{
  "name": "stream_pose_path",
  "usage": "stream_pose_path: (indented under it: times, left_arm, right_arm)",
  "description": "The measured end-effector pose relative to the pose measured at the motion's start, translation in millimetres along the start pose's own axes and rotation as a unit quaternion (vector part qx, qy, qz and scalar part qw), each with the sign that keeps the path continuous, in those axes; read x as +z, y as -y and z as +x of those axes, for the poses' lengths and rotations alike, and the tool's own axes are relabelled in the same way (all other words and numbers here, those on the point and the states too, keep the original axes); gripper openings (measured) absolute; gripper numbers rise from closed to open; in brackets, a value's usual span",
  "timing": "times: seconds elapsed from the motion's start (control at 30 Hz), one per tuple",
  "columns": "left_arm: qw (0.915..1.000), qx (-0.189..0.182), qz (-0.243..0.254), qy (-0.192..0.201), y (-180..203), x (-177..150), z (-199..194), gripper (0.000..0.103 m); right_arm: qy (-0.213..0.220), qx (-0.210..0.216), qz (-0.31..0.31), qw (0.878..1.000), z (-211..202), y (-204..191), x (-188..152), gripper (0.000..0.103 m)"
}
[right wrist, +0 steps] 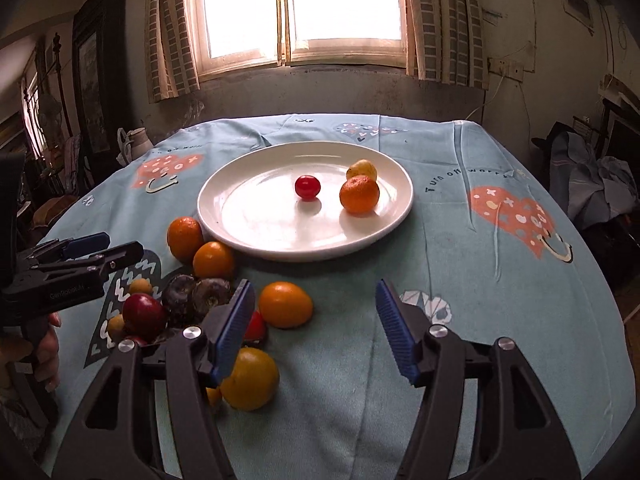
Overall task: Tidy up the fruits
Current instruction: 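Carry both fruits onto the white plate and open both tools, then grasp a small yellow lemon with the left tool while the right tool grasps a yellow-orange fruit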
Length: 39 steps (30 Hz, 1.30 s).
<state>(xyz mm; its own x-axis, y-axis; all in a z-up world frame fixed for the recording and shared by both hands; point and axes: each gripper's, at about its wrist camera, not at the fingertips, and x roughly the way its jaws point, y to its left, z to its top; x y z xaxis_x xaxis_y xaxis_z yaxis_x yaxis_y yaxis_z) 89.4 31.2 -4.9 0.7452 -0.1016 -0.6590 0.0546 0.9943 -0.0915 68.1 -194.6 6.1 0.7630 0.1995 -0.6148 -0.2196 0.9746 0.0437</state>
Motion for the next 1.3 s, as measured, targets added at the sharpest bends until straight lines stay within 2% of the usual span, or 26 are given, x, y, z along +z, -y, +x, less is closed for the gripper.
stream_pose_path:
  times: [0.23,0.67,0.73,0.8,0.87,0.93,1.03,1.17,1.23,1.27,1.3]
  left_arm:
    - [0.9996,0.018,-0.021,-0.004,-16,-3,0,0.078]
    - [0.9977,0.013,0.04,-0.053,-2,-21,9,0.078]
    - [0.9979,0.011,0.035,-0.054,-5,-21,10,0.078]
    - [0.9981,0.01,0.026,-0.056,-11,-20,13,0.083]
    - [0.9982,0.033,0.029,-0.041,-18,-16,11,0.087]
    - [0.9971,0.07,0.004,-0.031,-34,-12,8,0.085]
    - [0.9978,0.04,-0.036,-0.038,-49,-12,5,0.083]
    - [0.9981,0.037,0.012,-0.048,-29,-17,12,0.083]
    - [0.9971,0.029,0.028,-0.064,-23,-18,20,0.073]
    - [0.9972,0.02,0.025,-0.068,-24,-17,22,0.061]
    - [0.9973,0.013,0.017,-0.07,-26,-17,23,0.056]
  right_arm:
    - [-0.012,0.0,0.021,1.0,2,9,-4,0.064]
    - [-0.028,0.002,0.032,0.999,7,13,-6,0.064]
    - [-0.031,0.002,0.034,0.999,8,13,-7,0.064]
    - [-0.033,0.002,0.034,0.999,9,14,-7,0.064]
    - [-0.033,0.002,0.035,0.999,10,15,-7,0.064]
    - [-0.032,0.002,0.038,0.999,9,16,-7,0.064]
    - [-0.031,0.005,0.042,0.999,8,17,-6,0.064]
    - [-0.03,0.007,0.039,0.999,8,15,-6,0.064]
    - [-0.031,0.008,0.041,0.999,8,15,-6,0.064]
    - [-0.03,0.008,0.041,0.999,8,15,-6,0.064]
    - [-0.03,0.009,0.041,0.999,7,15,-6,0.064]
